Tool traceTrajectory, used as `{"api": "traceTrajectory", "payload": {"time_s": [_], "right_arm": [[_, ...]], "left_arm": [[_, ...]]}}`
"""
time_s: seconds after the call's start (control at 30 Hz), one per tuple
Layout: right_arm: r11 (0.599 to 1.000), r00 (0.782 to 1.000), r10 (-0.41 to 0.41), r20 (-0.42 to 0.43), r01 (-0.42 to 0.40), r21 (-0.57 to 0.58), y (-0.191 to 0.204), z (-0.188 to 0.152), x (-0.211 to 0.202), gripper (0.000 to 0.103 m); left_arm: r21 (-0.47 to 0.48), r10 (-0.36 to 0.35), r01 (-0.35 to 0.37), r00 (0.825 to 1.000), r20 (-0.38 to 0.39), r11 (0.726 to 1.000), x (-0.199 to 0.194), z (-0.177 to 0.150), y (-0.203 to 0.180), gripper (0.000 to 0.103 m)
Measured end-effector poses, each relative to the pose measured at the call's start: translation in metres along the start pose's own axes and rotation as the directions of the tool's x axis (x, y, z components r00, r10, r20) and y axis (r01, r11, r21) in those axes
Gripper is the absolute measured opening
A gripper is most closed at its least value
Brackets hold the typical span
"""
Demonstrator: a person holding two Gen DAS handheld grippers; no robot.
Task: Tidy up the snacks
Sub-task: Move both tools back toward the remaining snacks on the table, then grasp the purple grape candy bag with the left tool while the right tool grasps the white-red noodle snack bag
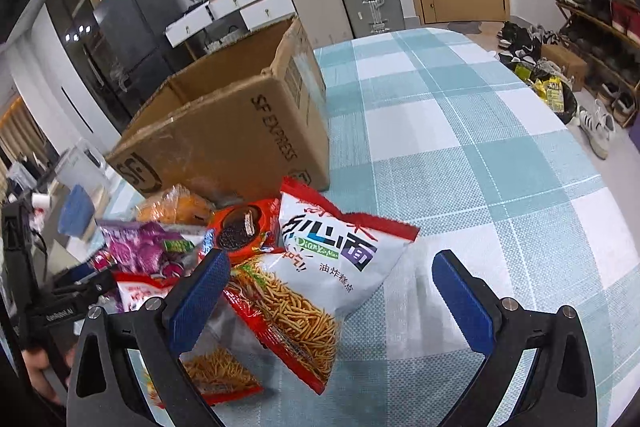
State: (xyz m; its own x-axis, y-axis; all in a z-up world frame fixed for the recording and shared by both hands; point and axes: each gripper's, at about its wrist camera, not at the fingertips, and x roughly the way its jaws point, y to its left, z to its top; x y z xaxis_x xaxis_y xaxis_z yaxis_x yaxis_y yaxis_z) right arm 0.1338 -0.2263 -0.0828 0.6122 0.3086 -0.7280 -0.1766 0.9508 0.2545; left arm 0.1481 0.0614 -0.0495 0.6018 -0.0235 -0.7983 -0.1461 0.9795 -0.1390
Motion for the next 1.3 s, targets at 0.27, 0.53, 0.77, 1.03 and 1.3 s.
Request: {"api": "traceTrajectory", "payload": {"time_s": [0.27, 0.53, 0.77, 1.03, 1.3], "right_arm": [[0.999, 0.999, -0.043, -0.027, 0.042, -0.017, -0.016, 0.004, -0.006, 0.102], [1.000, 0.999, -0.020, -0.039, 0.019, -0.003, -0.022, 0.003, -0.006, 0.102], [1.000, 1.000, 0.016, -0.027, -0.016, 0.017, -0.018, 0.000, 0.003, 0.093], [0.999, 0.998, 0.045, -0.038, -0.046, -0.024, -0.013, -0.001, 0.004, 0.076], [0.997, 0.997, 0.062, -0.035, -0.064, -0.034, -0.014, 0.000, 0.001, 0.068]], "left_arm": [[0.094, 0.046, -0.043, 0.998, -0.031, 0.995, 0.004, -0.004, -0.010, 0.103], [0.159, 0.061, -0.049, 0.995, -0.073, 0.986, 0.001, -0.003, -0.005, 0.103], [0.075, -0.042, 0.046, 0.997, -0.058, 0.996, -0.005, 0.001, 0.008, 0.103], [-0.012, -0.049, 0.048, 0.998, -0.038, 0.999, 0.006, -0.002, 0.004, 0.103], [0.011, 0.031, -0.031, 0.999, -0.022, 0.999, 0.004, 0.000, 0.010, 0.103]]}}
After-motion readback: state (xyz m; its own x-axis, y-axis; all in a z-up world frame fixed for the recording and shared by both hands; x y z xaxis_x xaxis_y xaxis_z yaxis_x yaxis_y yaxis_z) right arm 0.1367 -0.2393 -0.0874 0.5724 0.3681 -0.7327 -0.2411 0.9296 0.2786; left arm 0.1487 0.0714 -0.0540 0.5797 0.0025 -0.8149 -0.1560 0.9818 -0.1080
